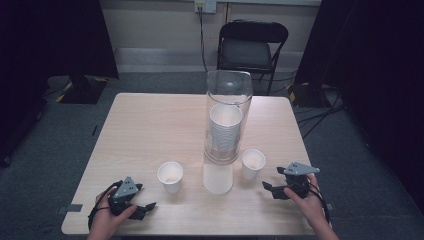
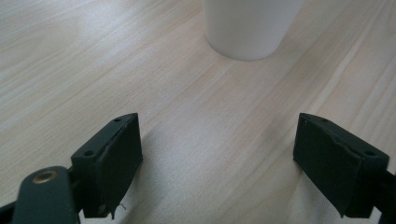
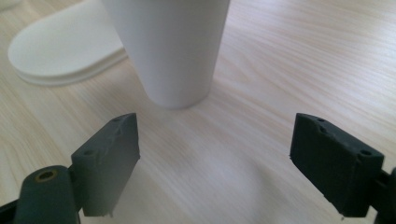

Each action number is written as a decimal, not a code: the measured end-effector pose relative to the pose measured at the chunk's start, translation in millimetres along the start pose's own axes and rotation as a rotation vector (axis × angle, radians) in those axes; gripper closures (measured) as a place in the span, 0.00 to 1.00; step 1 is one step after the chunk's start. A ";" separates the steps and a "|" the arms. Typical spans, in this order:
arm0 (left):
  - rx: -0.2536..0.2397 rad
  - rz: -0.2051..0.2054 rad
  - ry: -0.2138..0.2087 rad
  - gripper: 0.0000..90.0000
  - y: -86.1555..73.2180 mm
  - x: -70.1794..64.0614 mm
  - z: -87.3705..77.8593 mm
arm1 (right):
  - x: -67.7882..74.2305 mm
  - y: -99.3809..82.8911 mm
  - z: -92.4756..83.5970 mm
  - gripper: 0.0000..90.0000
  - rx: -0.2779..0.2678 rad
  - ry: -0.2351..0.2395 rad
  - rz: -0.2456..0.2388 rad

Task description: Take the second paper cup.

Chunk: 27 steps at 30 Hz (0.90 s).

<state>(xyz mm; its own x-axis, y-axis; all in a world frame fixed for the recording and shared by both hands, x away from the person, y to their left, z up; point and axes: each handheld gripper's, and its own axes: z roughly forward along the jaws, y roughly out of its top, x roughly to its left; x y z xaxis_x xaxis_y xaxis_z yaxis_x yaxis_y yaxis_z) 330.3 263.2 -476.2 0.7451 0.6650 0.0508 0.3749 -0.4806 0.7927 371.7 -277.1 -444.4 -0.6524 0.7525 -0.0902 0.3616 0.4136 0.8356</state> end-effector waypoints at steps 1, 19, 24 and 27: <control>0.000 0.000 0.000 0.17 0.0 0.0 0.0 | -1.0 -4.1 -4.3 0.17 -0.004 0.000 0.000; 0.000 0.001 0.000 0.17 0.0 0.1 0.0 | -11.7 -36.0 -27.4 0.17 0.026 -0.004 0.035; 0.000 0.000 0.000 0.17 0.0 0.0 0.0 | -13.8 -40.8 -30.2 0.17 0.062 -0.013 0.018; 0.000 0.000 0.000 0.17 0.0 0.0 0.0 | -14.9 -42.3 -30.2 0.17 0.089 -0.031 0.002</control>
<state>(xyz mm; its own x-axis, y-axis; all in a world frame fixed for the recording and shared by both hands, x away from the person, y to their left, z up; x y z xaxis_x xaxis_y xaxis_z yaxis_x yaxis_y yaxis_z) 330.3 263.2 -476.3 0.7451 0.6650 0.0508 0.3750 -0.4807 0.7927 346.0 -321.3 -462.0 -0.6309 0.7685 -0.1066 0.4218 0.4550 0.7843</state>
